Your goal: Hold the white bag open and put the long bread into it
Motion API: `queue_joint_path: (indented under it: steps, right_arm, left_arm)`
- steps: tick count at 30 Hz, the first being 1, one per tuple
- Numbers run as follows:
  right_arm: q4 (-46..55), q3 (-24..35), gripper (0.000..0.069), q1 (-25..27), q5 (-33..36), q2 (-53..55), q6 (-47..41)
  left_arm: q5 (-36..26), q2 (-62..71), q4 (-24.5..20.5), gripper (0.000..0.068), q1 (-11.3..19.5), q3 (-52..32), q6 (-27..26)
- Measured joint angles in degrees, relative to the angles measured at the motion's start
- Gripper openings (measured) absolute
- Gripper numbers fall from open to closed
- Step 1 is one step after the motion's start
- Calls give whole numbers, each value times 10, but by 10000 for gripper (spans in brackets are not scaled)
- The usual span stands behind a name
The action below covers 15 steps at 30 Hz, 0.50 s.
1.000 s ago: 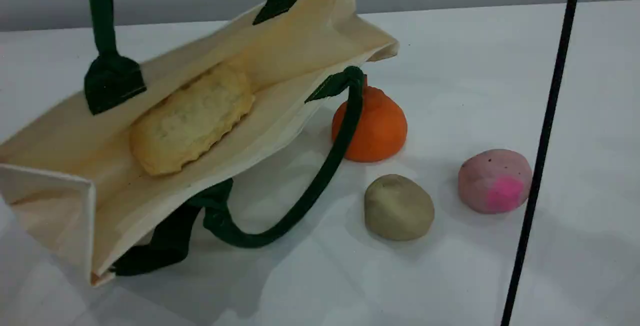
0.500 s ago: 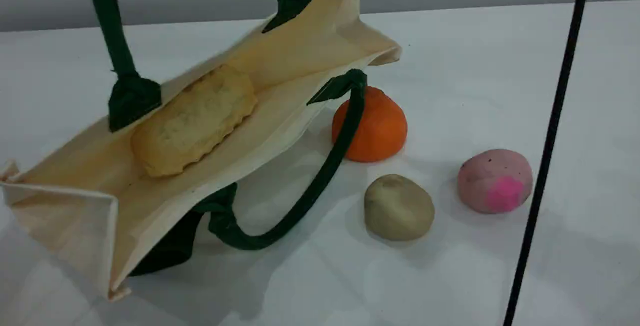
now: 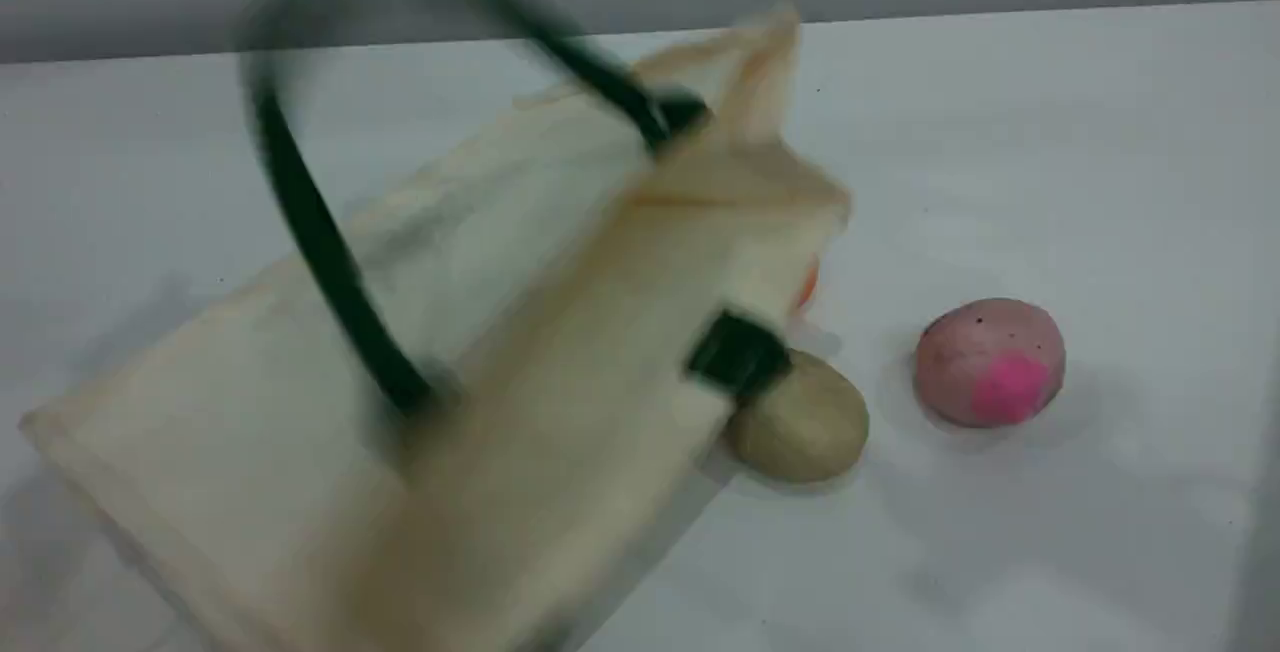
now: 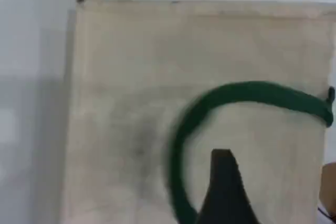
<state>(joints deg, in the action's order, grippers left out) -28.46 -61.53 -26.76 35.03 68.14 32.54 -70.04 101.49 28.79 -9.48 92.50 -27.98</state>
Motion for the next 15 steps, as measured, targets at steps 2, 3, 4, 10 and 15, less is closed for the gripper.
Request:
queue_joint_path:
  steps: [2, 3, 4, 10, 15]
  right_arm:
    - [21, 0, 500, 0, 7, -12, -19]
    - [29, 0, 499, 0, 12, -16, -24]
    - [34, 0, 499, 0, 19, -18, -29]
    - [73, 0, 499, 0, 59, -31, -67]
    - [108, 0, 489, 0, 65, -70, -101]
  left_arm:
    - [1, 3, -17, 443, 0, -1, 13]
    - [2, 3, -21, 443, 0, -4, 17]
    - [2, 3, -21, 443, 1, -7, 17]
    - [1, -1, -32, 443, 1, -20, 15]
    - [1, -15, -33, 443, 1, -20, 29]
